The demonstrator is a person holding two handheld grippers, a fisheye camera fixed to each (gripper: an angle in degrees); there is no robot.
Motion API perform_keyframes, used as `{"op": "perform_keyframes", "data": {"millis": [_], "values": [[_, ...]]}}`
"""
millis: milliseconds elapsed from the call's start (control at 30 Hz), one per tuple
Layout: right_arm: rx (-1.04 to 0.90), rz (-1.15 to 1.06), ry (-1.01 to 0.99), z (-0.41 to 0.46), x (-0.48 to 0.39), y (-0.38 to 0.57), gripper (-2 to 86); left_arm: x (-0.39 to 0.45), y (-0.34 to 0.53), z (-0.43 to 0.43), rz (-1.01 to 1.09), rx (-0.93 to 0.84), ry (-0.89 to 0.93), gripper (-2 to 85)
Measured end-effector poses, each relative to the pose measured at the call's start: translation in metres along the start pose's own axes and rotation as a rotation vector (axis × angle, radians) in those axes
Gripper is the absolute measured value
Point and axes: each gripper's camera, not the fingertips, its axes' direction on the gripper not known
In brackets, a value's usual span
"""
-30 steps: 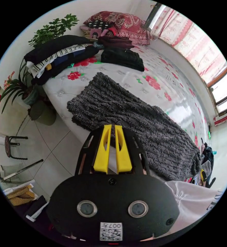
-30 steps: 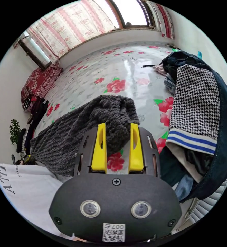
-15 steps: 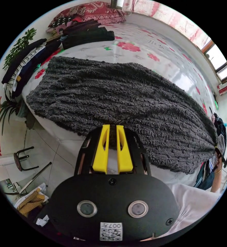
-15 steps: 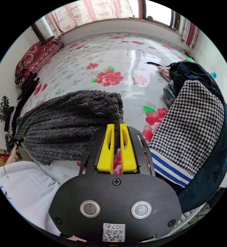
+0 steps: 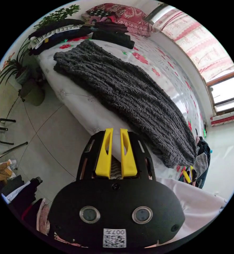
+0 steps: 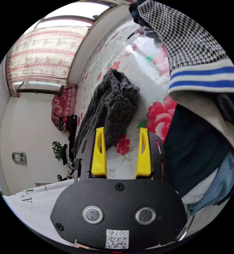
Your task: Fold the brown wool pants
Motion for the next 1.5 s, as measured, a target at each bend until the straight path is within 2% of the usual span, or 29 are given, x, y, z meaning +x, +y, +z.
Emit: {"op": "perform_keyframes", "data": {"millis": [167, 300, 400, 533, 600, 633, 733, 933, 1033, 1100, 1167, 1233, 1367, 1500], "values": [[0.037, 0.041, -0.071, 0.024, 0.008, -0.012, 10.9, -0.033, 0.011, -0.036, -0.083, 0.042, 0.074, 6.2], [-0.019, 0.106, -0.087, 0.042, 0.006, -0.031, 6.3, -0.055, 0.005, -0.061, -0.111, 0.096, 0.111, 6.4], [0.049, 0.033, -0.122, 0.019, -0.023, -0.029, 4.0, -0.084, -0.011, -0.076, -0.143, 0.121, 0.138, 6.7], [0.168, -0.058, -0.025, -0.019, -0.047, -0.006, 2.6, -0.135, -0.050, -0.088, -0.205, 0.155, 0.218, 7.5], [0.204, 0.062, 0.130, -0.022, -0.025, 0.008, 1.9, -0.157, -0.071, -0.088, -0.243, 0.152, 0.274, 8.1], [0.207, 0.151, 0.154, -0.019, -0.012, 0.016, 1.7, -0.171, -0.086, -0.088, -0.267, 0.157, 0.317, 8.8], [0.270, 0.189, 0.150, -0.013, -0.022, 0.032, 1.3, -0.201, -0.123, -0.089, -0.301, 0.166, 0.377, 11.0], [0.262, -0.256, 0.396, 0.069, -0.216, 0.048, 0.8, -0.246, -0.197, -0.087, -0.327, 0.170, 0.428, 15.1], [0.155, -0.705, 0.555, 0.185, -0.351, 0.105, 1.0, -0.259, -0.232, -0.077, -0.320, 0.147, 0.490, 16.7], [0.058, -0.892, 0.577, 0.254, -0.395, 0.143, 1.2, -0.262, -0.249, -0.069, -0.302, 0.114, 0.502, 17.3], [-0.070, -1.031, 0.569, 0.329, -0.419, 0.181, 1.6, -0.265, -0.264, -0.063, -0.281, 0.097, 0.489, 16.3], [-0.302, -1.118, 0.549, 0.431, -0.422, 0.223, 2.4, -0.270, -0.271, -0.060, -0.292, 0.094, 0.496, 14.6], [-0.566, -1.139, 0.645, 0.543, -0.394, 0.271, 3.4, -0.287, -0.279, -0.046, -0.369, 0.059, 0.554, 9.4], [-0.396, -1.257, 0.675, 0.524, -0.425, 0.304, 4.0, -0.293, -0.281, -0.042, -0.345, 0.054, 0.578, 7.1]]}}
